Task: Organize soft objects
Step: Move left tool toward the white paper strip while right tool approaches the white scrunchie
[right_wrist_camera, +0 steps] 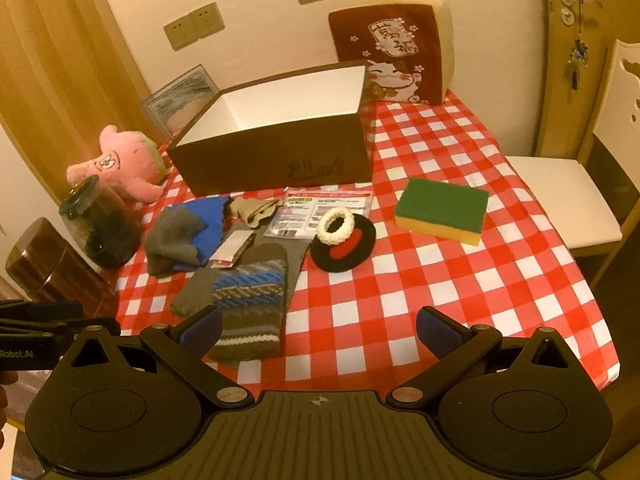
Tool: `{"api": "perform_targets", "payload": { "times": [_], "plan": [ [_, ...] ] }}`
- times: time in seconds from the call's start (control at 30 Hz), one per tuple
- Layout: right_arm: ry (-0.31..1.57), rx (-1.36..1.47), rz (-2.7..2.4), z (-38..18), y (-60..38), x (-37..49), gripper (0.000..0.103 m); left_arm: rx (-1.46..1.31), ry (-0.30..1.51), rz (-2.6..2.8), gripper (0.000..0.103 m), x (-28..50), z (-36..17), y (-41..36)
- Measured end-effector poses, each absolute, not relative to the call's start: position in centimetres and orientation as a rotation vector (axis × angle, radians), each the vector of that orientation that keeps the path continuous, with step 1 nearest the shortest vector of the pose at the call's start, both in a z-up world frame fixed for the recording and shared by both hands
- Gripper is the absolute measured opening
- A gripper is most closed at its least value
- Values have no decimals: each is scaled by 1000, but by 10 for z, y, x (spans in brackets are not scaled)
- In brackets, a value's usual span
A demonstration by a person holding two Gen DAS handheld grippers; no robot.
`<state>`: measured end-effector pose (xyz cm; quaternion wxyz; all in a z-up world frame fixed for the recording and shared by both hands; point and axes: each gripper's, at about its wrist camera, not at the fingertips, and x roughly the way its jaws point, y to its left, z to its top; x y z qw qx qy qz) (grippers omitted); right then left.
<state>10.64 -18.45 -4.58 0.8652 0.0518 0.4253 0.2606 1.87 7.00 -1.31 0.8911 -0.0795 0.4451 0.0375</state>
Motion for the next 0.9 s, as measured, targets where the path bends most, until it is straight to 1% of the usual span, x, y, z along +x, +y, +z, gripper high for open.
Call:
{"api": "perform_targets", "payload": {
  "times": [0.2,0.27,0.3,0.37,0.53,0.7,0.77,0.83,0.9],
  "plan": [
    [862,88,552,-47,-188,117,103,-174,923,102,78,30,-18,72],
    [853,75,563,-49,-188,123,102,-174,928,113,76,36,-20,71],
    [850,70,574,-50,-188,126,100,-174,930,120,75,39,-21,70],
    [852,53,604,-54,-185,136,93,-178,932,137,75,45,-24,69],
    [844,14,671,-63,-176,163,87,-193,944,165,74,67,-32,65],
    [848,-33,734,-76,-163,191,79,-207,956,196,73,90,-43,64],
    [844,-48,751,-82,-158,202,75,-208,958,210,72,100,-50,65],
    [840,-59,768,-89,-153,213,74,-210,964,220,69,110,-56,66],
    [840,-75,775,-97,-148,222,72,-213,969,228,68,121,-63,68]
  ]
}}
